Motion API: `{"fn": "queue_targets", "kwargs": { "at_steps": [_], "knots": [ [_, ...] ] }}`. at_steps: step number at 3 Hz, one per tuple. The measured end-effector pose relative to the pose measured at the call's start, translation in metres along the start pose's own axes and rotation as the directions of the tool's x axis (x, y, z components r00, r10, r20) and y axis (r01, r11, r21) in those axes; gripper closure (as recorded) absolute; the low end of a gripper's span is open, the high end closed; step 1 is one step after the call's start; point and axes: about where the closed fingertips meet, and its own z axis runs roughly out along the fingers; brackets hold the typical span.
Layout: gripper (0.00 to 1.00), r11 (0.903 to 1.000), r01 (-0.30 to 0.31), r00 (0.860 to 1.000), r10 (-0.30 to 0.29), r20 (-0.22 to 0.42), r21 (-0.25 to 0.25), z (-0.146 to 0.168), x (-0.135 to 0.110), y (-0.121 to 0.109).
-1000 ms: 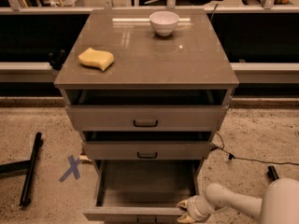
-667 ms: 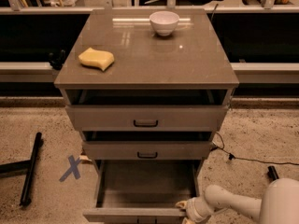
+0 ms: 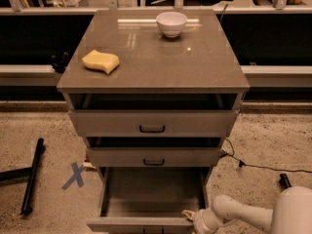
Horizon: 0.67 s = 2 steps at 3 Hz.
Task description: Open bottom drawer
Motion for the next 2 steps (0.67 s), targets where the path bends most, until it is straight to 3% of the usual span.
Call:
{"fn": "queue_targets", "kwargs": {
  "at_steps": [1,2],
  "knots": [
    [0.41,0.9997,0.015,1.0,-0.015,0.004,-0.021,0.0017,-0.0013,0.0112],
    [0.47,0.9994,0.031,0.999,-0.031,0.01,-0.013,-0.0036,-0.0062,0.0143]
  ]
}}
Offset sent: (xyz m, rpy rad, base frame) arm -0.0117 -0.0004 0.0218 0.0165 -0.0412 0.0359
